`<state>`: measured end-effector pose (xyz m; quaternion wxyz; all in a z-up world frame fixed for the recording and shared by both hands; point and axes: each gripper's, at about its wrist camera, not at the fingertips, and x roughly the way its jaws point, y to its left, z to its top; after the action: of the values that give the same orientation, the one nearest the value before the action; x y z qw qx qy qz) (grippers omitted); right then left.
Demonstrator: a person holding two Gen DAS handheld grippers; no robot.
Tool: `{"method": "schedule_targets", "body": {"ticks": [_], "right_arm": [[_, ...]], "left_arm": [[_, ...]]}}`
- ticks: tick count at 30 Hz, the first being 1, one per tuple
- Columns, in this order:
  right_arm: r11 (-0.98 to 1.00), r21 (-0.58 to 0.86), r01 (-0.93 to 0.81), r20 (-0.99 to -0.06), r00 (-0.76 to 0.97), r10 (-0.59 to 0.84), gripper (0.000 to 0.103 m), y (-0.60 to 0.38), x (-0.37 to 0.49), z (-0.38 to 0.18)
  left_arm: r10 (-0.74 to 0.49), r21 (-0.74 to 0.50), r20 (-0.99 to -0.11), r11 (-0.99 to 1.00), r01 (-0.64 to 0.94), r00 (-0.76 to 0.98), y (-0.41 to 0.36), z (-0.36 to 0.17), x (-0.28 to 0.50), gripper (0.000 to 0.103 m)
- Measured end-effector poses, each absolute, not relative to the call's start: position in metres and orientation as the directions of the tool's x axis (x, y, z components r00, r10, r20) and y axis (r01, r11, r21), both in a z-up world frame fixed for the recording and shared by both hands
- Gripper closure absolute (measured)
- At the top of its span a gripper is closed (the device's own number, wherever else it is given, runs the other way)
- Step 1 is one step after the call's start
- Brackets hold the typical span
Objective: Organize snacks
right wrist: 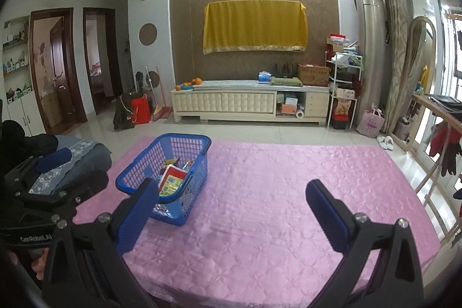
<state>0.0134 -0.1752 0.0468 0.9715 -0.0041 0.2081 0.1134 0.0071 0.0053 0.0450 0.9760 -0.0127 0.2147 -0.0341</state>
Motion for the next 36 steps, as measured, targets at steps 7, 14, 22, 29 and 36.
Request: {"method": "schedule_targets", "body": {"ticks": [7,14,22,29,36], "right_arm": [[0.973,0.038,-0.226,-0.410,0.885,0.221,0.000,-0.171,0.006,0.045],[0.971,0.040,-0.237,-0.410,0.882,0.232,0.000,-0.168,0.000,0.045],[0.973,0.030,-0.227,-0.413,0.884,0.219,0.000,-0.166,-0.003,0.044],[0.973,0.038,-0.227,-0.418,0.881,0.222,0.000,-0.165,-0.004,0.044],[0.975,0.040,-0.220,-0.423,0.880,0.216,0.000,-0.166,-0.002,0.043]], "left_arm": [[-0.065,-0.024,-0.416,0.998,0.061,0.907,0.003,0.045,0.004,0.000],[-0.074,-0.040,-0.419,0.997,0.063,0.905,0.006,0.045,0.005,0.000],[-0.085,-0.045,-0.434,0.996,0.072,0.897,0.004,0.042,0.007,0.000],[-0.089,-0.049,-0.434,0.996,0.074,0.896,0.003,0.043,0.006,0.000],[-0.095,-0.053,-0.442,0.995,0.079,0.892,0.003,0.044,0.005,0.000]]}}
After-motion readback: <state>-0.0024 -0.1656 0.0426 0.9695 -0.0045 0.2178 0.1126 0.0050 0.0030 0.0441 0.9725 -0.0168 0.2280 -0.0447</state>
